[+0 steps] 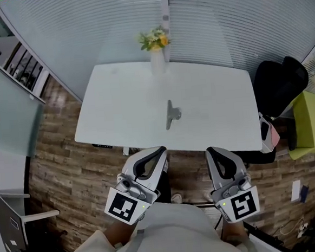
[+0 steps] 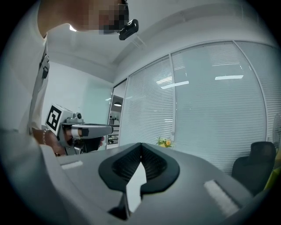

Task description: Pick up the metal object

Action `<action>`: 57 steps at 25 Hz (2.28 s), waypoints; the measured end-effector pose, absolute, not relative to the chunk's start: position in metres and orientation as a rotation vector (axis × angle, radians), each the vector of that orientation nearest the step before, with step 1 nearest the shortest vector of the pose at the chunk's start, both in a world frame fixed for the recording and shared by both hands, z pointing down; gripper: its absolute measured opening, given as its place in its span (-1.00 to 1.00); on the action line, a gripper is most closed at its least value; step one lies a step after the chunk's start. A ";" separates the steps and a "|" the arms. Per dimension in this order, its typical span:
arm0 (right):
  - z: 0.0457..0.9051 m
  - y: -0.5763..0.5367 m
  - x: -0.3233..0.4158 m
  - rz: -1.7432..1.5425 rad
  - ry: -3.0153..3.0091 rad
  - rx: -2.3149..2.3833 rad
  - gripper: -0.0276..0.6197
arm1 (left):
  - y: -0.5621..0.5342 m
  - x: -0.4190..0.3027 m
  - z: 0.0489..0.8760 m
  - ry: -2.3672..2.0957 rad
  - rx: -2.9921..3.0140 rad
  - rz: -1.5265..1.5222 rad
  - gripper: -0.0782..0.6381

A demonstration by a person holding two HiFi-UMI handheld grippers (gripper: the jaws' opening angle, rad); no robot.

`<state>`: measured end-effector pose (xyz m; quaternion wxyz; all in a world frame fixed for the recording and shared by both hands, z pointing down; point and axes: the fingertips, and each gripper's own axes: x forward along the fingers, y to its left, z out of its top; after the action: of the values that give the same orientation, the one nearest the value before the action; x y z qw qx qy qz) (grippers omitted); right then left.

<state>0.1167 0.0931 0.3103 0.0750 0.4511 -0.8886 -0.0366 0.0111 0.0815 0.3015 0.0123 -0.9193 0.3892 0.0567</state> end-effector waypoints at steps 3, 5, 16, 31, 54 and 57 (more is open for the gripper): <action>0.312 0.051 0.107 -0.115 -2.661 1.346 -0.91 | 0.040 0.002 0.302 1.210 -2.864 0.184 -0.78; 0.311 0.021 0.097 -0.120 -2.664 1.344 -0.91 | 0.011 -0.007 0.302 1.215 -2.867 0.184 -0.78; 0.304 -0.104 0.048 -0.133 -2.653 1.337 -0.91 | -0.114 -0.052 0.300 1.200 -2.876 0.195 -0.78; 0.301 -0.159 0.053 -0.079 -2.637 1.464 -0.91 | -0.175 -0.041 0.309 1.116 -2.915 0.190 -0.78; 0.390 -0.179 0.087 0.109 -2.541 1.465 -0.78 | -0.177 -0.029 0.318 1.089 -2.934 0.178 -0.78; 0.416 -0.184 0.091 0.167 -2.510 1.467 -0.74 | -0.177 -0.030 0.318 1.090 -2.936 0.176 -0.78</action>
<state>0.0908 -0.1836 0.4160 0.1145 0.5003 -0.8563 0.0571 -0.0299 -0.1774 0.3182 0.0026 -0.9360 0.3475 0.0561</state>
